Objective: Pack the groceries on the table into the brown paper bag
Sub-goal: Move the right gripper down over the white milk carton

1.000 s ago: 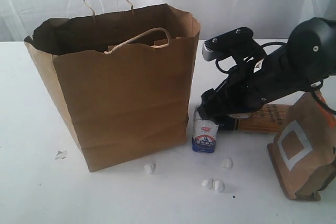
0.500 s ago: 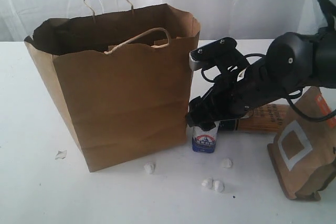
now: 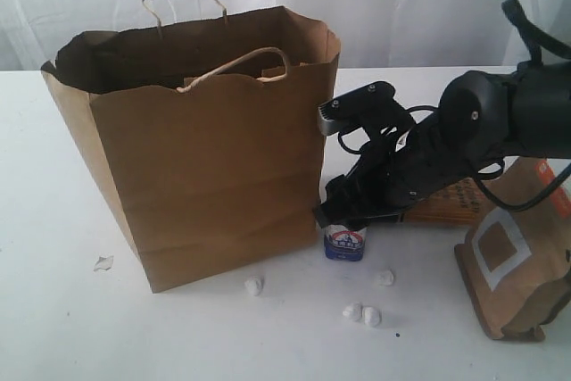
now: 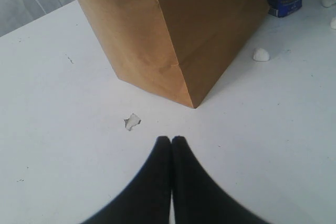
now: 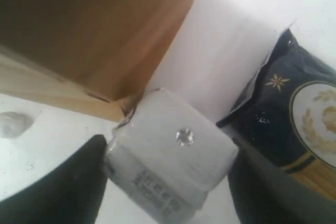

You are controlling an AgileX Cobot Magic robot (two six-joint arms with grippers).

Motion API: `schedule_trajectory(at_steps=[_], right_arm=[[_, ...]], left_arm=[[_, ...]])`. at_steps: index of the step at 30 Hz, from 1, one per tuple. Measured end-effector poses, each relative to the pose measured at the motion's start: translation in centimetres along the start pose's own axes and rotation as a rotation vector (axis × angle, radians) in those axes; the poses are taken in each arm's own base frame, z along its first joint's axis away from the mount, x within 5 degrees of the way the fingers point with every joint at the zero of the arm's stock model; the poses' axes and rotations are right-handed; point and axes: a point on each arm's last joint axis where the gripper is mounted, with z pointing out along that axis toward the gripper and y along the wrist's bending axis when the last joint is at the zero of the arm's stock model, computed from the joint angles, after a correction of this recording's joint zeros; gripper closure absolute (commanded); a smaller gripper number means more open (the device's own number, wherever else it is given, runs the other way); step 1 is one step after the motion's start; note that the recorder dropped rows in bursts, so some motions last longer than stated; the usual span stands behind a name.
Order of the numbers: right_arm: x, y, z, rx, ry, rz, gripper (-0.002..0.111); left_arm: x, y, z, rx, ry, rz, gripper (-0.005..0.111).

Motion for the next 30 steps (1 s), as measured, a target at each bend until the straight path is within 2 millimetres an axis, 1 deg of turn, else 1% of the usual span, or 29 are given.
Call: schedule_trajectory(at_steps=[2,4,5,7,14,21,24,30], right_arm=[[0.0,0.0,0.0,0.0,0.002,0.0,0.085],[0.0,0.0,0.0,0.0,0.0,0.0,0.096],[0.0,0.0,0.0,0.001,-0.002,0.0,0.099],[0.0,0.0,0.0,0.001,-0.002,0.0,0.103],[-0.2,0.0,-0.4,0.002,-0.013,-0.002,0.104],[-0.4,0.2,-1.9,-0.005,-0.03,-0.007,0.108],[-0.5,0.3,-2.7,-0.007,-0.039,-0.012,0.108],[-0.3,0.4,-3.3,-0.007,-0.02,-0.035,0.108]], left_arm=[[0.0,0.0,0.0,0.0,0.0,0.0,0.106],[0.0,0.0,0.0,0.0,0.0,0.0,0.106],[0.0,0.0,0.0,0.0,0.0,0.0,0.106],[0.0,0.0,0.0,0.0,0.0,0.0,0.106],[0.0,0.0,0.0,0.0,0.0,0.0,0.106],[0.0,0.0,0.0,0.0,0.0,0.0,0.106],[0.0,0.0,0.0,0.0,0.0,0.0,0.106],[0.0,0.0,0.0,0.0,0.0,0.0,0.106]])
